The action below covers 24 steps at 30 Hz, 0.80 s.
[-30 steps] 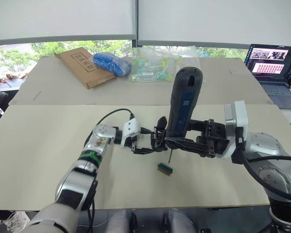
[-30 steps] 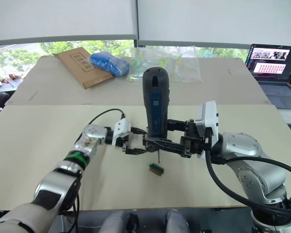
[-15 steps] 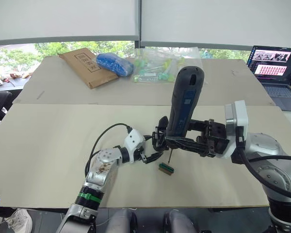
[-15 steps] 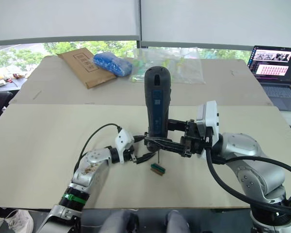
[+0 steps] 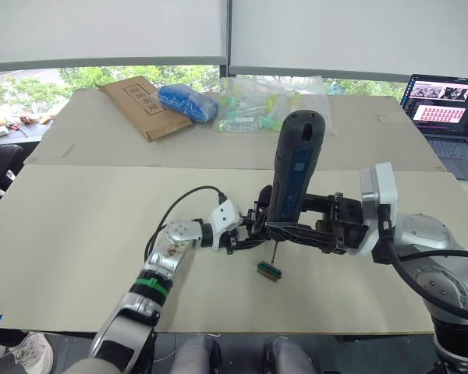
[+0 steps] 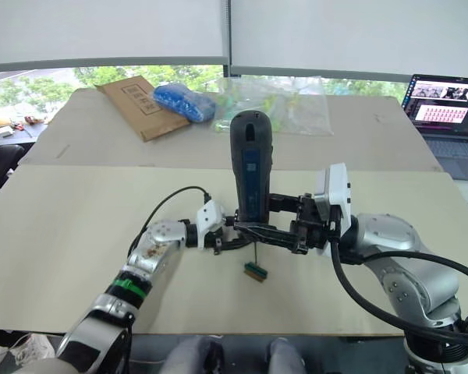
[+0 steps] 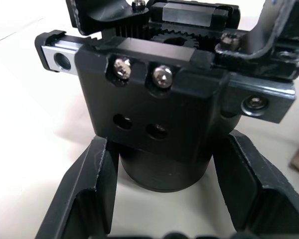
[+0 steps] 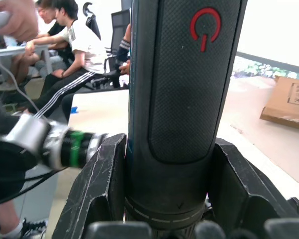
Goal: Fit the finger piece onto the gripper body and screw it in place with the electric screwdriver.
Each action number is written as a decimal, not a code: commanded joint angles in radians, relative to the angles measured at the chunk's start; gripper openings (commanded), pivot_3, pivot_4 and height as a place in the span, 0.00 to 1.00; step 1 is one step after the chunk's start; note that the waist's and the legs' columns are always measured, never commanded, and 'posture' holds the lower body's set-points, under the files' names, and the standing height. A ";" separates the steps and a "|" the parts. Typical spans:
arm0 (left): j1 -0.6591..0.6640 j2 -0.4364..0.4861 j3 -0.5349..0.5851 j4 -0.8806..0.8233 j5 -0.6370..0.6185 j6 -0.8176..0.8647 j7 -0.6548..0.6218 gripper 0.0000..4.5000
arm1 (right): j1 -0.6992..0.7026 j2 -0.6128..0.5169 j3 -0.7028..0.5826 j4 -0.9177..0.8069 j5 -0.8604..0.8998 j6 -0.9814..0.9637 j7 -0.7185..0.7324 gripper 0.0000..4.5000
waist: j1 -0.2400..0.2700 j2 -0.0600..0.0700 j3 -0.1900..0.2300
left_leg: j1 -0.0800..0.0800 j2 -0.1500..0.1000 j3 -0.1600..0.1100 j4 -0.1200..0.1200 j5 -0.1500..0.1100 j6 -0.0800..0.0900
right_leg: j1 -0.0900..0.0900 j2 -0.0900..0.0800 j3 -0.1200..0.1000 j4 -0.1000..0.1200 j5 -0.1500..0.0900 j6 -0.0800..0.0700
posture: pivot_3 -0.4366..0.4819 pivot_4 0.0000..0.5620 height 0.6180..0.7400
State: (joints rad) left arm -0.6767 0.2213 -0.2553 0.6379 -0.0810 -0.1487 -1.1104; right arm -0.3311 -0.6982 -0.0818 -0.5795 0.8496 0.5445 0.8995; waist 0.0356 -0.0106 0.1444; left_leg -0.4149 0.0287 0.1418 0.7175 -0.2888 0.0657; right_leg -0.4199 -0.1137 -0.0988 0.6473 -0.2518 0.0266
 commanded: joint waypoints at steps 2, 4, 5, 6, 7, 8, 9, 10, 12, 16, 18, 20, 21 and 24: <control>-0.120 -0.026 0.003 0.199 0.012 -0.157 -0.082 0.50 | -0.100 0.007 -0.001 -0.009 0.061 0.030 0.006 0.42 | 0.000 0.000 0.000 | 0.000 0.000 0.000 0.000 0.000 0.000 | 0.000 0.000 0.000 0.000 0.000 0.000 | 0.48 0.27 1.00; -0.163 -0.031 0.001 0.280 0.036 -0.188 -0.076 0.50 | -0.148 0.018 0.008 0.008 0.081 0.055 -0.003 0.42 | 0.000 0.000 0.000 | 0.000 0.000 0.000 0.000 0.000 0.000 | 0.000 0.000 -0.001 0.000 0.000 0.000 | 0.48 0.27 1.00; -0.180 -0.032 0.003 0.313 0.044 -0.201 -0.072 0.50 | -0.174 0.022 0.012 0.018 0.091 0.066 -0.006 0.42 | 0.001 0.000 0.000 | 0.000 0.000 0.000 0.000 0.000 0.000 | 0.000 0.000 -0.001 0.000 0.000 0.000 | 0.48 0.27 1.00; -0.194 -0.032 0.013 0.336 0.042 -0.202 -0.072 0.50 | -0.201 0.029 0.018 0.028 0.098 0.079 -0.009 0.42 | 0.001 0.000 0.000 | 0.000 0.000 0.000 0.000 0.000 0.000 | 0.000 0.000 -0.001 0.000 0.000 0.000 | 0.48 0.27 1.00; -0.201 -0.031 0.024 0.349 0.036 -0.205 -0.072 0.50 | -0.220 0.035 0.021 0.037 0.102 0.090 -0.012 0.42 | 0.000 0.000 0.000 | -0.001 0.000 0.000 0.000 0.000 0.000 | 0.000 0.000 -0.001 0.000 0.000 0.000 | 0.48 0.27 1.00; -0.199 -0.028 0.035 0.346 0.022 -0.202 -0.091 0.61 | -0.236 0.042 0.025 0.044 0.104 0.099 -0.013 0.42 | -0.001 0.000 0.000 | -0.001 0.000 0.000 0.000 0.000 0.000 | 0.000 0.000 -0.001 0.001 0.000 0.000 | 0.48 0.27 1.00; -0.194 -0.026 0.042 0.337 0.012 -0.199 -0.106 0.73 | -0.248 0.046 0.029 0.050 0.105 0.105 -0.015 0.42 | -0.004 0.000 0.000 | -0.001 0.000 0.000 0.000 0.000 0.000 | 0.000 0.000 -0.001 0.001 0.000 0.000 | 0.48 0.27 1.00; -0.173 -0.020 0.044 0.305 0.011 -0.191 -0.103 0.84 | -0.264 0.053 0.036 0.059 0.103 0.110 -0.017 0.42 | -0.008 0.000 0.000 | -0.001 0.001 -0.001 0.000 0.000 0.000 | 0.000 0.000 -0.001 0.001 0.000 0.000 | 0.48 0.27 1.00; -0.136 -0.012 0.048 0.244 0.012 -0.168 -0.091 1.00 | -0.289 0.065 0.044 0.072 0.098 0.116 -0.020 0.42 | -0.016 0.000 0.000 | -0.001 0.001 -0.001 -0.001 0.000 0.000 | 0.000 0.000 -0.001 0.002 0.000 0.000 | 0.48 0.27 1.00; -0.016 -0.003 0.061 0.042 0.004 -0.068 -0.011 1.00 | -0.327 0.083 0.057 0.101 0.085 0.118 -0.018 0.42 | -0.024 0.000 0.000 | -0.001 0.001 0.000 -0.001 0.000 0.000 | 0.000 0.000 -0.001 0.002 0.000 0.000 | 0.48 0.27 1.00; 0.047 -0.011 0.061 -0.068 0.005 0.001 0.045 1.00 | -0.338 0.088 0.061 0.113 0.076 0.116 -0.012 0.42 | -0.024 0.000 0.000 | -0.001 0.001 -0.001 -0.001 0.000 0.000 | 0.000 0.000 -0.001 0.002 0.000 0.000 | 0.48 0.27 1.00; 0.096 -0.025 0.055 -0.151 0.016 0.048 0.108 1.00 | -0.348 0.093 0.066 0.124 0.063 0.110 -0.004 0.42 | -0.023 0.000 0.000 | -0.001 0.001 -0.001 -0.001 0.000 0.000 | 0.000 0.000 -0.001 0.002 0.000 0.000 | 0.48 0.27 1.00; 0.112 -0.033 0.051 -0.179 0.019 0.065 0.131 1.00 | -0.355 0.096 0.069 0.131 0.057 0.108 -0.002 0.42 | -0.022 0.000 0.000 | -0.001 0.001 -0.001 -0.001 0.000 0.000 | 0.000 0.000 -0.001 0.002 0.000 0.000 | 0.48 0.27 1.00; 0.135 -0.044 0.038 -0.222 0.032 0.092 0.179 1.00 | -0.375 0.105 0.073 0.147 0.039 0.104 0.003 0.42 | -0.021 0.000 0.000 | -0.001 0.001 -0.001 0.000 0.000 0.000 | 0.000 0.000 -0.001 0.002 0.000 0.000 | 0.48 0.27 1.00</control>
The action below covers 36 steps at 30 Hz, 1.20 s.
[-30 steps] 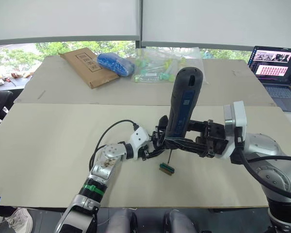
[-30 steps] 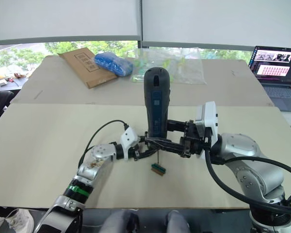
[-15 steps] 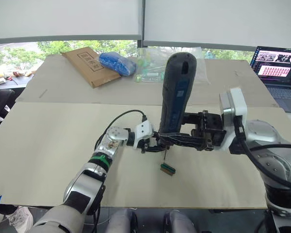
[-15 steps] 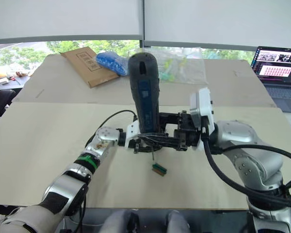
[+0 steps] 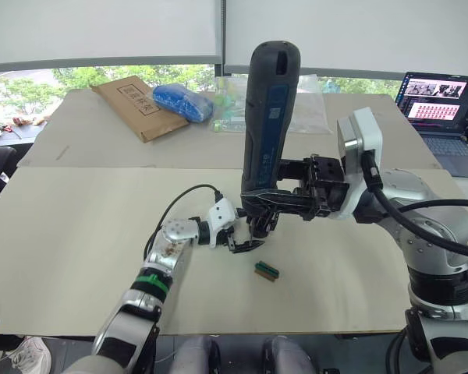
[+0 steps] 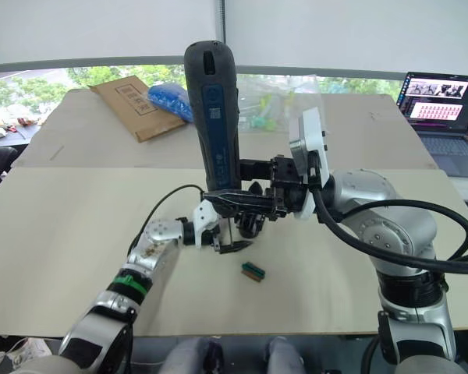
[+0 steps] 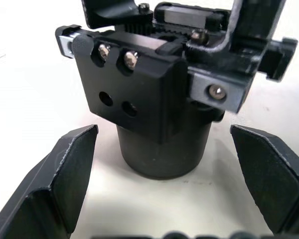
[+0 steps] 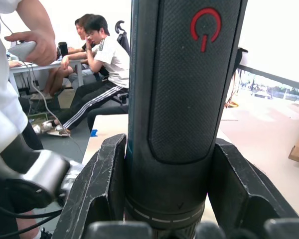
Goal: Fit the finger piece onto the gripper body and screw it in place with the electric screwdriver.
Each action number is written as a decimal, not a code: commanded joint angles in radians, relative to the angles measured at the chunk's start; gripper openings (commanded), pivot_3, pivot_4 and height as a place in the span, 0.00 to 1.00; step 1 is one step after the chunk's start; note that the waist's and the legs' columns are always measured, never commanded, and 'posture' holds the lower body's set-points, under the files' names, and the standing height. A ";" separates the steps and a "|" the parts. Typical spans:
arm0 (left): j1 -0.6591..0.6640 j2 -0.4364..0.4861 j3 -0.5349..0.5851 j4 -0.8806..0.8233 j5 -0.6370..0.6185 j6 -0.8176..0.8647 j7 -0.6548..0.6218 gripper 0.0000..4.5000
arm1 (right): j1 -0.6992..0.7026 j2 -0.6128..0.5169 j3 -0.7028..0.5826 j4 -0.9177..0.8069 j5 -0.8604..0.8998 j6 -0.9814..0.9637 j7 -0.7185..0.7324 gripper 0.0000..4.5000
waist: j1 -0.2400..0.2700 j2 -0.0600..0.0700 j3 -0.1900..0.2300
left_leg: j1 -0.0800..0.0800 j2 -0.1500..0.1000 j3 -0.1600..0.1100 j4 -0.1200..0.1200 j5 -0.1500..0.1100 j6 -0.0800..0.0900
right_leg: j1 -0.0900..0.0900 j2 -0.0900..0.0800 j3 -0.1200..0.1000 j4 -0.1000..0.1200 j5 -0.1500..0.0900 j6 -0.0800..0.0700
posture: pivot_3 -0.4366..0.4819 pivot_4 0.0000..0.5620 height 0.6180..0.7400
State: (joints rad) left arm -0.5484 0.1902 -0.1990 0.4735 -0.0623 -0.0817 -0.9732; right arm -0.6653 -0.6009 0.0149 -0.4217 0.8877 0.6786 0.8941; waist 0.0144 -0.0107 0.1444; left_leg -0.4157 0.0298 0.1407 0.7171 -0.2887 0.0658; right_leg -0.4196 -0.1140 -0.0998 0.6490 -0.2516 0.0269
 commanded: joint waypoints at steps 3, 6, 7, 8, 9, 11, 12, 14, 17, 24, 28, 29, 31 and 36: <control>0.007 -0.015 -0.026 -0.065 0.022 0.030 0.066 1.00 | -0.067 0.015 -0.019 0.006 -0.018 -0.033 0.015 0.42 | -0.001 0.000 0.000 | 0.000 0.000 0.000 0.000 0.000 0.000 | 0.000 0.000 0.000 0.000 0.000 0.000 | 0.48 0.27 1.00; 0.004 -0.010 -0.030 -0.057 0.027 0.025 0.078 0.94 | -0.088 0.023 -0.015 0.019 -0.042 -0.037 0.020 0.42 | -0.002 0.000 0.000 | 0.000 0.000 0.000 -0.001 0.000 0.000 | 0.000 0.000 0.000 0.000 0.000 0.000 | 0.48 0.27 1.00; 0.003 -0.009 -0.030 -0.054 0.026 0.024 0.078 0.88 | -0.093 0.025 -0.015 0.022 -0.051 -0.039 0.022 0.42 | -0.002 0.000 0.000 | 0.000 0.000 0.000 -0.001 0.000 0.000 | 0.000 0.000 0.000 0.000 0.000 0.000 | 0.48 0.27 1.00; 0.004 -0.006 -0.030 -0.054 0.021 0.021 0.071 0.81 | -0.099 0.028 -0.013 0.029 -0.065 -0.044 0.021 0.42 | -0.002 0.000 0.000 | 0.000 0.000 0.000 -0.001 0.000 0.000 | 0.000 0.000 0.000 0.000 0.000 0.000 | 0.48 0.27 1.00; 0.005 -0.003 -0.030 -0.057 0.014 0.020 0.061 0.72 | -0.105 0.030 -0.011 0.035 -0.078 -0.047 0.019 0.42 | -0.001 0.000 0.000 | 0.000 0.000 0.000 -0.001 0.000 0.000 | 0.000 0.000 0.000 0.000 0.000 0.000 | 0.48 0.27 1.00; 0.011 0.002 -0.030 -0.070 -0.004 0.026 0.033 0.51 | -0.108 0.033 -0.011 0.039 -0.096 -0.050 0.019 0.42 | -0.002 0.000 0.000 | 0.000 0.000 0.001 -0.001 0.000 0.000 | 0.000 0.000 0.000 0.000 0.000 0.000 | 0.48 0.27 1.00; 0.013 0.004 -0.031 -0.075 -0.009 0.029 0.025 0.51 | -0.108 0.033 -0.012 0.040 -0.102 -0.050 0.021 0.42 | -0.003 0.000 0.000 | 0.000 0.000 0.001 -0.001 0.000 0.000 | 0.000 0.000 0.000 0.000 0.000 0.000 | 0.48 0.27 1.00; 0.016 0.009 -0.032 -0.080 -0.012 0.031 0.015 0.51 | -0.106 0.036 -0.014 0.040 -0.113 -0.052 0.021 0.42 | -0.003 0.000 0.000 | 0.000 0.000 0.001 -0.001 0.000 0.000 | -0.001 0.000 0.000 0.000 0.000 0.000 | 0.48 0.27 1.00; 0.017 0.013 -0.032 -0.079 -0.015 0.031 0.011 0.51 | -0.104 0.043 -0.020 0.041 -0.125 -0.056 0.018 0.42 | -0.003 0.000 0.000 | 0.000 0.000 0.001 -0.002 0.000 0.000 | -0.001 0.001 0.000 0.000 0.000 0.000 | 0.48 0.27 1.00; 0.008 0.012 -0.028 -0.070 -0.016 0.037 0.016 0.51 | -0.103 0.054 -0.017 0.049 -0.146 -0.066 0.020 0.42 | -0.003 0.000 0.000 | 0.000 0.000 0.001 -0.001 0.000 0.000 | -0.001 0.001 0.000 0.000 0.000 0.000 | 0.48 0.27 1.00; 0.007 0.010 -0.028 -0.069 -0.014 0.036 0.021 0.51 | -0.100 0.059 -0.007 0.063 -0.178 -0.086 0.031 0.42 | -0.003 0.000 0.000 | 0.000 0.000 0.001 -0.001 0.000 0.000 | -0.001 0.001 0.000 0.000 0.000 0.000 | 0.48 0.27 1.00; 0.007 0.010 -0.028 -0.069 -0.014 0.036 0.022 0.51 | -0.100 0.061 -0.006 0.066 -0.181 -0.088 0.033 0.42 | -0.003 0.000 0.000 | 0.000 0.000 0.001 -0.001 0.000 0.000 | -0.001 0.001 0.000 0.000 0.000 0.000 | 0.48 0.27 1.00; 0.008 0.009 -0.028 -0.069 -0.015 0.035 0.023 0.51 | -0.096 0.063 -0.003 0.068 -0.189 -0.091 0.038 0.42 | -0.003 0.000 0.000 | 0.000 0.000 0.001 -0.001 0.000 0.000 | -0.001 0.001 0.000 0.000 0.000 0.000 | 0.48 0.27 1.00; 0.008 0.006 -0.027 -0.073 -0.016 0.036 0.025 0.51 | -0.083 0.067 0.007 0.070 -0.212 -0.102 0.055 0.42 | -0.003 0.000 0.000 | 0.000 0.000 0.001 -0.001 0.000 0.000 | -0.001 0.001 0.000 0.000 0.000 0.000 | 0.48 0.27 1.00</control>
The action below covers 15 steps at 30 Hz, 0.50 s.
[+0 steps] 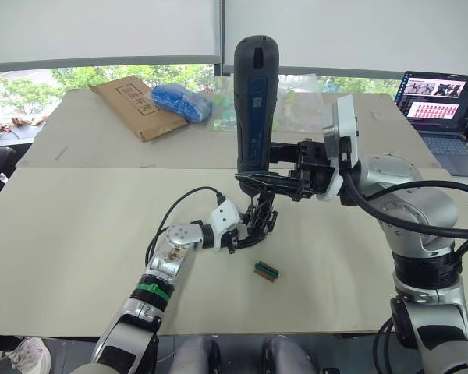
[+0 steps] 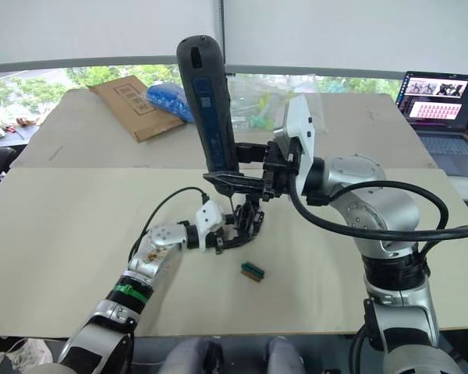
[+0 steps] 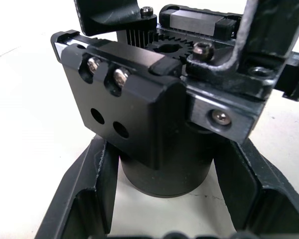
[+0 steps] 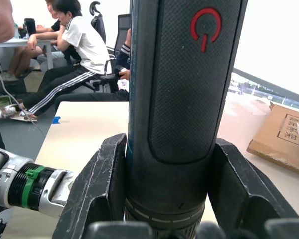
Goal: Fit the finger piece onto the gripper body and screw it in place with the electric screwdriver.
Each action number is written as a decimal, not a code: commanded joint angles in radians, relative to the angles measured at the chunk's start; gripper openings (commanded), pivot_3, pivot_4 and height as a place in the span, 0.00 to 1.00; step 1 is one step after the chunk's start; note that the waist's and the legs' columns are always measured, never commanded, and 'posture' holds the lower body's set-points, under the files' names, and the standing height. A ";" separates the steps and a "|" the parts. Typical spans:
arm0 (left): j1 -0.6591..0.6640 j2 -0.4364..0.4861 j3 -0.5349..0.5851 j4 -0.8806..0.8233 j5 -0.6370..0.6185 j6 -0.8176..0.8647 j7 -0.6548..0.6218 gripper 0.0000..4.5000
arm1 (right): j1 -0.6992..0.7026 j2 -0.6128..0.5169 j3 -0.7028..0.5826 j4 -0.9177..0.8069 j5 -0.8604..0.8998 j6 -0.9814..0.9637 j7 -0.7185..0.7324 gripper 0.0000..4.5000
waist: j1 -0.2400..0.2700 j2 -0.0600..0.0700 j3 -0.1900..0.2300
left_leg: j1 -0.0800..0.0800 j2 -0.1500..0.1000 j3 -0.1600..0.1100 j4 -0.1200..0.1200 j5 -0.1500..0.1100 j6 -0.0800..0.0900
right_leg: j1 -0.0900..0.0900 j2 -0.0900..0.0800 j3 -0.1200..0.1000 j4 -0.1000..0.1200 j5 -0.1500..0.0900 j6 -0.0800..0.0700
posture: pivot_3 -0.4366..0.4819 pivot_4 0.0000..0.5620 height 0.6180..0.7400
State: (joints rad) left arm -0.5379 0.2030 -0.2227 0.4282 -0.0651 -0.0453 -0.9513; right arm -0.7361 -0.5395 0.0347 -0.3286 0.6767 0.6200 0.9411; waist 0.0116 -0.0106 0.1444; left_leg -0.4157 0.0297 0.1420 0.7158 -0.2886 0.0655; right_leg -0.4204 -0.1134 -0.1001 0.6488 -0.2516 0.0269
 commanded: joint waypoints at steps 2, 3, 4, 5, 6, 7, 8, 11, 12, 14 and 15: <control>-0.004 -0.008 -0.003 -0.030 -0.014 0.000 0.004 0.51 | -0.009 0.008 -0.010 -0.019 -0.008 -0.047 0.013 0.42 | 0.000 0.000 0.000 | 0.000 0.000 0.000 0.000 0.000 0.000 | 0.000 0.000 0.000 0.000 0.000 0.000 | 0.48 0.27 1.00; -0.004 -0.008 -0.003 -0.031 -0.015 0.000 0.004 0.51 | -0.008 0.010 -0.010 -0.016 -0.012 -0.049 0.016 0.42 | 0.000 0.000 0.000 | 0.000 0.000 0.000 0.000 0.000 0.000 | 0.000 0.000 0.000 0.000 0.000 0.000 | 0.48 0.27 1.00; -0.005 -0.009 -0.003 -0.032 -0.015 0.001 0.005 0.51 | -0.007 0.011 -0.009 -0.014 -0.016 -0.051 0.019 0.42 | 0.000 0.000 0.000 | 0.000 0.000 0.000 0.000 0.000 0.000 | 0.000 0.000 0.000 0.000 0.000 0.000 | 0.48 0.27 1.00; -0.004 -0.009 -0.003 -0.033 -0.015 0.001 0.005 0.51 | -0.006 0.013 -0.009 -0.013 -0.019 -0.052 0.021 0.42 | 0.000 0.000 0.000 | 0.000 0.000 0.000 0.000 0.000 0.000 | 0.000 0.000 0.000 0.000 0.000 0.000 | 0.48 0.27 1.00; -0.005 -0.010 -0.002 -0.033 -0.016 0.002 0.005 0.51 | -0.006 0.014 -0.009 -0.011 -0.022 -0.053 0.023 0.42 | 0.000 0.000 0.000 | 0.000 0.000 0.000 0.000 0.000 0.000 | 0.000 0.000 0.000 0.000 0.000 0.000 | 0.48 0.27 1.00; -0.005 -0.011 -0.002 -0.034 -0.016 0.002 0.005 0.51 | -0.006 0.014 -0.009 -0.009 -0.023 -0.054 0.025 0.42 | 0.000 0.000 0.000 | 0.000 0.000 0.000 0.000 0.000 0.000 | 0.000 0.000 0.000 0.000 0.000 0.000 | 0.48 0.27 1.00; -0.005 -0.011 -0.002 -0.034 -0.016 0.003 0.005 0.51 | -0.006 0.014 -0.009 -0.007 -0.024 -0.054 0.026 0.42 | 0.000 0.000 0.000 | 0.000 0.000 0.000 0.000 0.000 0.000 | 0.000 0.000 0.000 0.000 0.000 0.000 | 0.48 0.27 1.00; -0.003 -0.012 -0.004 -0.037 -0.017 0.004 0.003 0.51 | -0.006 0.013 -0.009 -0.004 -0.026 -0.057 0.027 0.42 | 0.000 0.000 0.000 | 0.000 0.000 0.000 0.000 0.000 0.000 | 0.000 0.000 0.000 0.000 0.000 0.000 | 0.48 0.27 1.00; -0.002 -0.012 -0.004 -0.037 -0.017 0.004 0.003 0.51 | -0.005 0.013 -0.010 -0.003 -0.027 -0.058 0.028 0.42 | 0.000 0.000 0.000 | 0.000 0.000 0.000 0.000 0.000 0.000 | 0.000 0.000 0.000 0.000 0.000 0.000 | 0.48 0.27 1.00; -0.003 -0.013 -0.004 -0.035 -0.017 0.003 0.002 0.51 | -0.005 0.012 -0.010 -0.002 -0.028 -0.059 0.028 0.42 | 0.000 0.000 0.000 | 0.000 0.000 0.000 0.000 0.000 0.000 | 0.000 0.000 0.000 0.000 0.000 0.000 | 0.48 0.27 1.00; -0.004 -0.013 -0.004 -0.034 -0.017 0.003 0.002 0.51 | -0.005 0.011 -0.010 -0.002 -0.028 -0.060 0.029 0.42 | 0.000 0.000 0.000 | 0.000 0.000 0.000 0.000 0.000 0.000 | 0.000 0.000 0.000 0.000 0.000 0.000 | 0.48 0.27 1.00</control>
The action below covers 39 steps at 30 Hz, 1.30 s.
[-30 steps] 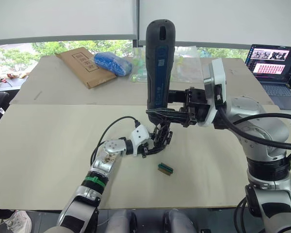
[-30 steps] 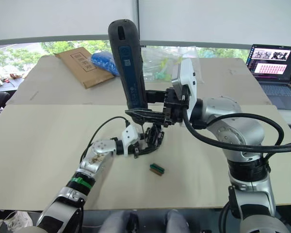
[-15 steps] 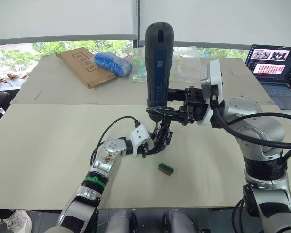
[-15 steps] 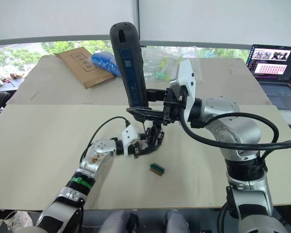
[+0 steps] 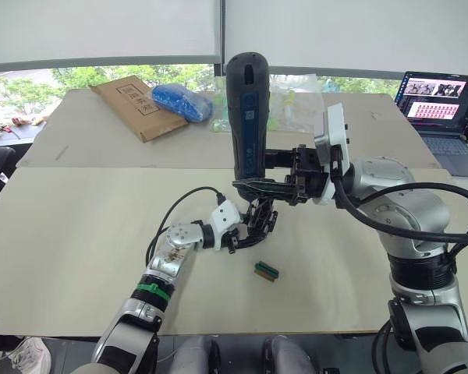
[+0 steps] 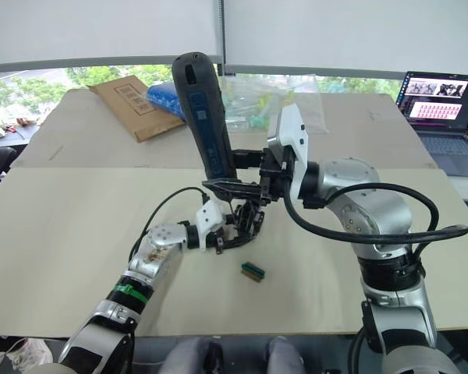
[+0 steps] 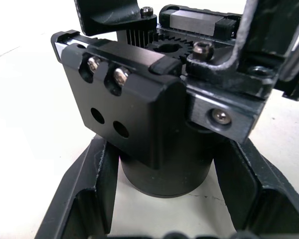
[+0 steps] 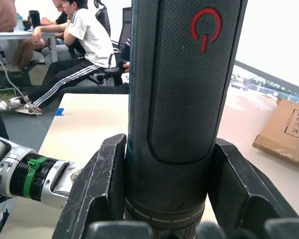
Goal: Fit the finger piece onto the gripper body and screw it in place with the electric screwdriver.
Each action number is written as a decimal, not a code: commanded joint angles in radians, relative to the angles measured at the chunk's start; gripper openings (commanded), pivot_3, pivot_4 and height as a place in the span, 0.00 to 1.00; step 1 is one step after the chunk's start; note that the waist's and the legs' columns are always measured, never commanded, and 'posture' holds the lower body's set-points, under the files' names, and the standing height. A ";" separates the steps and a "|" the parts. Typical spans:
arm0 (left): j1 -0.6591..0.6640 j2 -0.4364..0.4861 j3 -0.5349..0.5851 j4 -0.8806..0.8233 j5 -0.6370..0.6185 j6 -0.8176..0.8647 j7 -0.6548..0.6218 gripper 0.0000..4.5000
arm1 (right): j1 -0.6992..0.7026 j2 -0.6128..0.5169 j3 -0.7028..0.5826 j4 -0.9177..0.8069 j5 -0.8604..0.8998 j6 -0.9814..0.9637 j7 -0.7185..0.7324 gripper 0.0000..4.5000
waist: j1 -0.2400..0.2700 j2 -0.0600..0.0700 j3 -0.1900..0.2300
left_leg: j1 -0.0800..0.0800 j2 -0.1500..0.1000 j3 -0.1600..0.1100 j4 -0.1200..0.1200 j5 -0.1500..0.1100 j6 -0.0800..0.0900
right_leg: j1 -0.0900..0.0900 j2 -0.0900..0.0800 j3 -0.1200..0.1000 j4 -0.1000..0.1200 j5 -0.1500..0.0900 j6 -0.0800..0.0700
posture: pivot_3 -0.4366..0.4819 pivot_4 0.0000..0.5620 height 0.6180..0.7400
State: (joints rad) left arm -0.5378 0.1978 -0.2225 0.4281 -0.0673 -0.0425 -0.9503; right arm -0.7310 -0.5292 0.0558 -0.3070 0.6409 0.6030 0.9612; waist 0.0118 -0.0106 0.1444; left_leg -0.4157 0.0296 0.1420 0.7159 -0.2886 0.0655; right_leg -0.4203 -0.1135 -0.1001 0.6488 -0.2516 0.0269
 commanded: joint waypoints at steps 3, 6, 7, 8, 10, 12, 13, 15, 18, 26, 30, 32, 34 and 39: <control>-0.006 -0.008 -0.004 -0.030 -0.015 -0.001 0.002 0.51 | -0.016 -0.001 -0.036 -0.023 0.013 -0.039 0.007 0.42 | 0.000 0.000 0.000 | 0.000 0.000 0.000 0.000 0.000 0.000 | 0.000 0.000 0.000 0.000 0.000 0.000 | 0.48 0.27 1.00; -0.009 -0.009 -0.004 -0.027 -0.015 -0.001 0.002 0.51 | -0.026 -0.004 -0.040 -0.023 0.018 -0.032 0.006 0.42 | 0.000 0.000 0.000 | 0.000 0.000 0.000 0.000 0.000 0.000 | 0.000 0.000 0.000 0.000 0.000 0.000 | 0.48 0.27 1.00; -0.009 -0.009 -0.003 -0.026 -0.014 -0.002 0.002 0.51 | -0.027 -0.005 -0.040 -0.024 0.019 -0.031 0.007 0.42 | 0.000 0.000 0.000 | 0.000 0.000 0.000 0.000 0.000 0.000 | 0.000 0.000 0.000 0.000 0.000 0.000 | 0.48 0.27 1.00; -0.010 -0.010 -0.004 -0.024 -0.014 -0.003 0.002 0.51 | -0.028 -0.005 -0.039 -0.024 0.019 -0.031 0.008 0.42 | 0.000 0.000 0.000 | 0.000 0.000 0.000 0.000 0.000 0.000 | 0.000 0.000 0.000 0.000 0.000 0.000 | 0.48 0.27 1.00; -0.012 -0.010 -0.006 -0.020 -0.010 -0.008 0.000 0.51 | -0.029 -0.005 -0.038 -0.024 0.018 -0.031 0.008 0.42 | 0.000 0.000 0.000 | 0.000 0.000 0.000 0.000 0.000 0.000 | 0.000 0.000 0.000 0.000 0.000 0.000 | 0.48 0.27 1.00; -0.013 -0.009 -0.010 -0.017 -0.007 -0.014 -0.003 0.51 | -0.029 -0.005 -0.038 -0.025 0.018 -0.030 0.007 0.42 | 0.000 0.000 0.000 | 0.000 0.000 0.000 0.000 0.000 0.000 | 0.000 0.000 0.000 0.000 0.000 0.000 | 0.48 0.27 1.00; -0.016 -0.010 -0.010 -0.016 -0.007 -0.014 -0.003 0.51 | -0.030 -0.005 -0.037 -0.023 0.017 -0.031 0.008 0.42 | 0.000 0.000 0.000 | 0.000 0.000 0.000 0.000 0.000 0.000 | 0.000 0.000 0.000 0.000 0.000 0.000 | 0.48 0.27 1.00; -0.020 -0.010 -0.008 -0.012 -0.006 -0.015 -0.002 0.51 | -0.029 -0.005 -0.036 -0.021 0.013 -0.034 0.009 0.42 | 0.000 0.000 0.000 | 0.000 0.000 0.000 0.000 0.000 0.000 | 0.000 0.000 0.000 0.000 0.000 0.000 | 0.48 0.27 1.00; -0.021 -0.009 -0.007 -0.010 -0.007 -0.015 -0.003 0.51 | -0.030 -0.007 -0.035 -0.018 0.011 -0.037 0.012 0.42 | 0.000 0.000 0.000 | 0.000 0.000 0.000 0.000 0.000 0.000 | 0.000 0.000 0.000 0.000 0.000 0.000 | 0.48 0.27 1.00; -0.017 -0.007 -0.006 -0.017 -0.009 -0.011 -0.004 0.51 | -0.020 -0.009 -0.033 -0.013 -0.007 -0.053 0.028 0.42 | 0.000 0.000 0.000 | 0.000 0.000 0.000 0.000 0.000 0.000 | 0.000 0.000 0.000 0.000 0.000 0.000 | 0.48 0.27 1.00; -0.017 -0.006 -0.007 -0.017 -0.009 -0.009 -0.004 0.51 | -0.025 -0.006 -0.044 -0.015 0.004 -0.040 0.028 0.42 | 0.000 0.000 0.000 | 0.000 0.000 0.000 0.000 0.000 0.000 | 0.000 0.000 0.000 0.000 0.000 0.000 | 0.48 0.27 1.00; -0.016 -0.006 -0.006 -0.016 -0.010 -0.008 -0.004 0.51 | -0.029 -0.004 -0.049 -0.018 0.011 -0.032 0.027 0.42 | 0.000 0.000 0.000 | 0.000 0.000 0.000 0.000 0.000 0.000 | 0.000 0.000 0.000 0.000 0.000 0.000 | 0.48 0.27 1.00; -0.016 -0.006 -0.006 -0.015 -0.010 -0.009 -0.004 0.51 | -0.034 -0.004 -0.052 -0.020 0.017 -0.025 0.025 0.42 | 0.000 0.000 0.000 | 0.000 0.000 0.000 0.000 0.000 0.000 | 0.000 0.000 0.000 0.000 0.000 0.000 | 0.48 0.27 1.00; -0.020 -0.010 -0.007 -0.002 -0.007 -0.014 -0.001 0.51 | -0.038 -0.010 -0.054 -0.020 0.018 -0.026 0.026 0.42 | 0.000 0.000 0.000 | 0.000 0.000 0.000 0.000 0.000 0.000 | 0.000 0.000 0.000 0.000 0.000 0.000 | 0.48 0.27 1.00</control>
State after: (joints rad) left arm -0.5394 0.1959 -0.2226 0.4319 -0.0672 -0.0449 -0.9517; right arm -0.7336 -0.5332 0.0525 -0.2935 0.6308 0.5936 0.9881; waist 0.0119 -0.0106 0.1444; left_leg -0.4157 0.0296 0.1420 0.7158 -0.2886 0.0655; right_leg -0.4203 -0.1135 -0.1002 0.6487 -0.2516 0.0269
